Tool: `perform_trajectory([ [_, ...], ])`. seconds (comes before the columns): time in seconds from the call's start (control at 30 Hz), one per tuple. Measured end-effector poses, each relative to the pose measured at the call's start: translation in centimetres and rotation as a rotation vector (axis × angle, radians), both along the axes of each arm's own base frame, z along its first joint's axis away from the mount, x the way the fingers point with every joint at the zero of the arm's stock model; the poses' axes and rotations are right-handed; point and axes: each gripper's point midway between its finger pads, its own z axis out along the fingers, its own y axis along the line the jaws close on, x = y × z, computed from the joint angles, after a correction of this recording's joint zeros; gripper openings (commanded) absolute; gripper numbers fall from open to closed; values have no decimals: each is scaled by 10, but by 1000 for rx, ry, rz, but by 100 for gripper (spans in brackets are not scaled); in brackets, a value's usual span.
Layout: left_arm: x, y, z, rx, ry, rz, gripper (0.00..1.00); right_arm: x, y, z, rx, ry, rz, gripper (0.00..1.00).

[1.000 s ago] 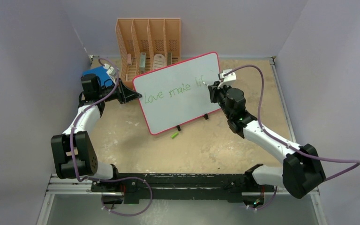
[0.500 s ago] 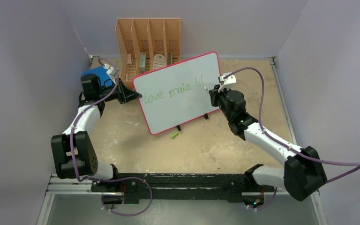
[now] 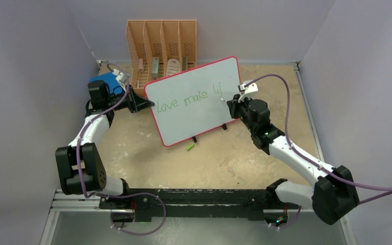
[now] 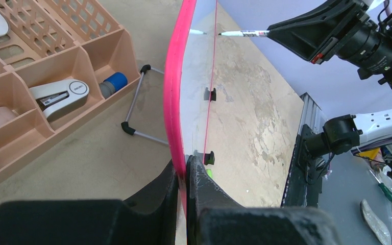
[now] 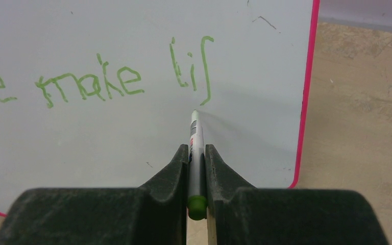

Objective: Write a sentence on the whiteboard

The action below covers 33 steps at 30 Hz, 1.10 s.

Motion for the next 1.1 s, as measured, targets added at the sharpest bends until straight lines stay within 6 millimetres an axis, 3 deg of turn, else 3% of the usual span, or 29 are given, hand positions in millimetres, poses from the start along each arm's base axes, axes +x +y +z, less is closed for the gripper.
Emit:
perform_trajectory([
  [0.27,0,0,0,0,0,0,0,-4,-4,25,42,-60,-12,0],
  [0.7,0,0,0,0,0,1,0,9,3,20,49,-73,-14,0],
  [1.1,0,0,0,0,0,1,0,16,-3,33,71,-116,-36,0],
])
